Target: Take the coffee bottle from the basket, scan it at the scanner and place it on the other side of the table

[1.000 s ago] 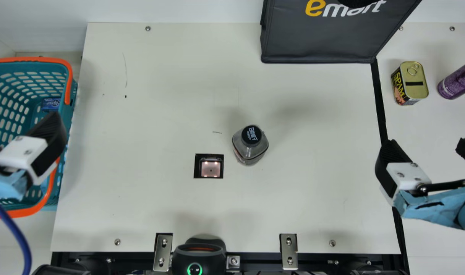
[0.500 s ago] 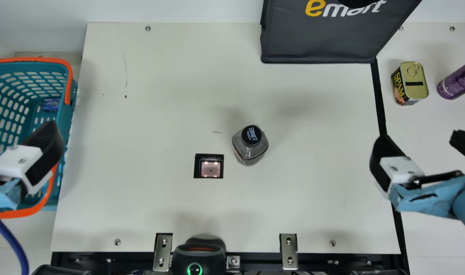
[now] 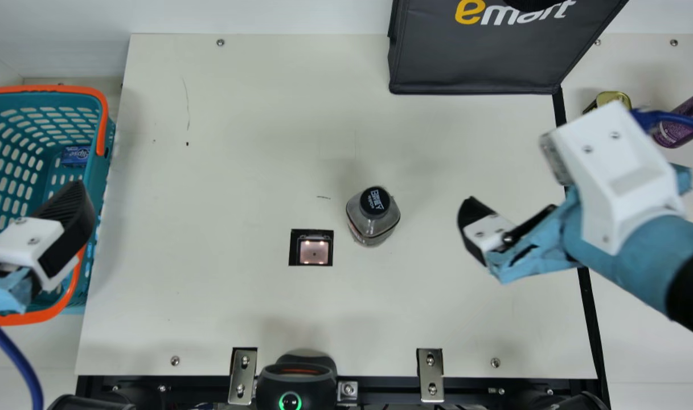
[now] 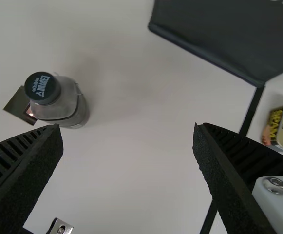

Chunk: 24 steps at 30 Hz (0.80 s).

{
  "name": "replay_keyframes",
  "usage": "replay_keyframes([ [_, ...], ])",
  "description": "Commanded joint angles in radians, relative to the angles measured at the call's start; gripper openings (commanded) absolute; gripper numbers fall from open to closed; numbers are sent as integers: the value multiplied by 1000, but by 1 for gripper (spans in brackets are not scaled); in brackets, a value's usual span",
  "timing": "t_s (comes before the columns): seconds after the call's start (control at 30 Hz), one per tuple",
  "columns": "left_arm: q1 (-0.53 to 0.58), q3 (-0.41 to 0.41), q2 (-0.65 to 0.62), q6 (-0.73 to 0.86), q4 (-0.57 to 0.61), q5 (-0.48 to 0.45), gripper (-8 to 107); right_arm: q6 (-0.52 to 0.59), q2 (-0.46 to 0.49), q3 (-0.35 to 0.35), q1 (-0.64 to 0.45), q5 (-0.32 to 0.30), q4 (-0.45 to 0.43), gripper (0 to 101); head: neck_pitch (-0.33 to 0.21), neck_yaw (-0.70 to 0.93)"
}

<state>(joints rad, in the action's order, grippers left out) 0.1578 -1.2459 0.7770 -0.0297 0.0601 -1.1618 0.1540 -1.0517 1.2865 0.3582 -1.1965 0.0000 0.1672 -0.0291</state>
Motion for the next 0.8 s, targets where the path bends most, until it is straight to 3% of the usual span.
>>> replay_keyframes([
  [0.0, 0, 0, 0, 0, 0, 0, 90, -12, -31, 2, 59, 10, 2, 95, -29, 2],
  [0.37, 0, 0, 0, 0, 0, 0, 90, -149, -133, -24, 239, 114, -10, 95, -29, 2],
  [0.77, 0, 0, 0, 0, 0, 0, 90, -351, -155, -160, 385, 318, -133, 95, -29, 2],
])
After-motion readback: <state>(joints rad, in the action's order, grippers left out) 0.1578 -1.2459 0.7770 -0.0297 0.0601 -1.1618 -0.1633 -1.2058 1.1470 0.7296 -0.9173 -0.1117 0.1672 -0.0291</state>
